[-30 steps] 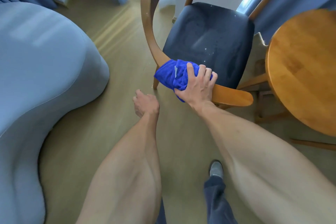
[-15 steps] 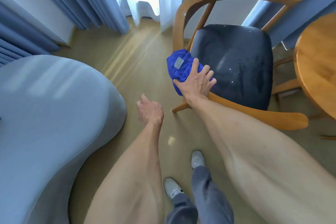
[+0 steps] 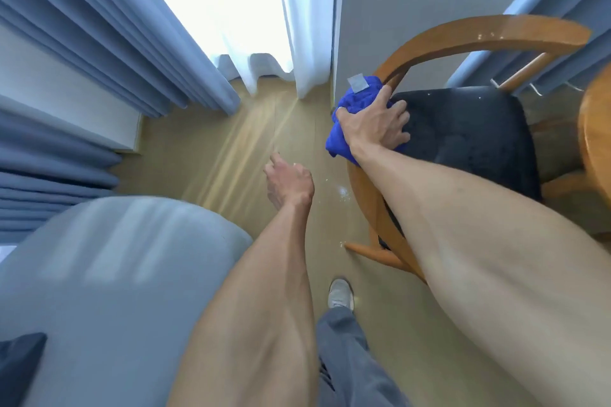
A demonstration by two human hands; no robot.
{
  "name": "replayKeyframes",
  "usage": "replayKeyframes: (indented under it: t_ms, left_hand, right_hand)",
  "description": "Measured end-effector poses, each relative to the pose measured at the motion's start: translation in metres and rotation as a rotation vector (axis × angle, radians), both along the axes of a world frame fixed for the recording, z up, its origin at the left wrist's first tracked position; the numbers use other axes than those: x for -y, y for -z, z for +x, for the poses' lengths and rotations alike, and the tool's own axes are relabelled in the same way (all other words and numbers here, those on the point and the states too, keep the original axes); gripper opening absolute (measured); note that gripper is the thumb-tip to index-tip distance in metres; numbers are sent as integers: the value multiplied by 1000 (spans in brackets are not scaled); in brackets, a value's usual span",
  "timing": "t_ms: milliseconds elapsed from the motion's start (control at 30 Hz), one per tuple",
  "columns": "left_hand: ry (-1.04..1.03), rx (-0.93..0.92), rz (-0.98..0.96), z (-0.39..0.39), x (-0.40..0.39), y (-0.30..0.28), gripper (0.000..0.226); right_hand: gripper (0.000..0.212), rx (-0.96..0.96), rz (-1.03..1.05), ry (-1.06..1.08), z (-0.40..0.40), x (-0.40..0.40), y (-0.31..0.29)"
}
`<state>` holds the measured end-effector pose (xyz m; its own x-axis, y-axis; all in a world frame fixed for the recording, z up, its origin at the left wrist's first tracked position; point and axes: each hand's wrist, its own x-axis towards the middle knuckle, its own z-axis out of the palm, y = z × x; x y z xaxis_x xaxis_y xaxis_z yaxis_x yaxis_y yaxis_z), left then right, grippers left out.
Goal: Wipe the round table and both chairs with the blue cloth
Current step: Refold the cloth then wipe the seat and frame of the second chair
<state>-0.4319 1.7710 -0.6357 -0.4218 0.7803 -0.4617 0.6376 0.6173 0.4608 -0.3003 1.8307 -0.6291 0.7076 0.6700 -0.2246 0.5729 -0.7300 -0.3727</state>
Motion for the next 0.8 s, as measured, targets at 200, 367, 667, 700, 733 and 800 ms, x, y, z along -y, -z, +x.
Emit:
replayKeyframes:
  t_ms: [200,367,667,700,733,800]
  left_hand:
    - [110,-21,-10,18,-81,4,52]
    - [206,-40,-30,47,-154,22,49]
    - [595,-8,-29,138,-245,72,46]
    - [639,2,-26,145,-248,74,46]
    - [666,22,-25,153,-252,77,45]
    - [694,47,-21,169,-260,83,38]
  right_hand:
    - [95,-43,-42,151,13,-56,14]
    - [97,2,-54,196,45,-103,35]
    - [82,275,38,317,104,-161,72]
    - [79,298,50,305,107,-162,74]
    - [77,321,64,288,113,-163,75]
    - [69,374,112,205,126,-162,74]
